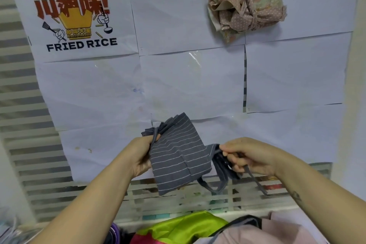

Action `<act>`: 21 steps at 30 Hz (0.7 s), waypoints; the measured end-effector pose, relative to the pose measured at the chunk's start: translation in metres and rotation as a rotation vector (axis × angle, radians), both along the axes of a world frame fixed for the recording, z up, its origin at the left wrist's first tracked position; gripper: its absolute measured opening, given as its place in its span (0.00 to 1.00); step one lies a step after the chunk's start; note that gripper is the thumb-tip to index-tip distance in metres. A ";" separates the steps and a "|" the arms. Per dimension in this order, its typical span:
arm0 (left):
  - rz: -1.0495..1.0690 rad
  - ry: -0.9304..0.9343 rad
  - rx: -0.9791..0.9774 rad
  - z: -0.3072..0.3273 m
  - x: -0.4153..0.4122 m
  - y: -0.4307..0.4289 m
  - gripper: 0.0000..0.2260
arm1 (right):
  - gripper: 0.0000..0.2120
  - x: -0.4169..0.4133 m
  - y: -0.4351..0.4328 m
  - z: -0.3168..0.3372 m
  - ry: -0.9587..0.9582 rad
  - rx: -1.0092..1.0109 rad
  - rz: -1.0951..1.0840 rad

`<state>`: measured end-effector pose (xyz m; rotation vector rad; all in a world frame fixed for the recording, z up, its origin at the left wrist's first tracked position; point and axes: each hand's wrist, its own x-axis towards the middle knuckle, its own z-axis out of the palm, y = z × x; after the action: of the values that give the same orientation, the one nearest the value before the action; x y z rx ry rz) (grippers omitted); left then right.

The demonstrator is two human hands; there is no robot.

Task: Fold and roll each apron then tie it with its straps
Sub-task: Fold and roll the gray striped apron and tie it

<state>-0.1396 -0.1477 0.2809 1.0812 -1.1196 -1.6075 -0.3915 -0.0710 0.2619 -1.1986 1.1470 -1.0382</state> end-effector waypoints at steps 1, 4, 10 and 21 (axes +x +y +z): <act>0.023 -0.056 -0.057 0.000 -0.001 -0.001 0.08 | 0.12 -0.002 0.000 0.003 0.070 0.003 0.028; 0.132 -0.254 -0.299 -0.004 -0.004 -0.008 0.07 | 0.14 -0.002 0.004 0.009 0.349 -0.017 0.116; 0.252 -0.646 -0.736 -0.019 -0.027 0.008 0.06 | 0.18 0.039 0.018 0.024 0.760 -0.309 0.080; -0.107 -0.714 -0.398 -0.160 -0.040 0.045 0.08 | 0.11 0.076 0.029 -0.123 0.250 -0.087 0.082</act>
<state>-0.1801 -0.1029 0.1210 1.3703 -1.8945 -1.0035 -0.3156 -0.0423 0.1390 -1.4642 1.2425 -0.9016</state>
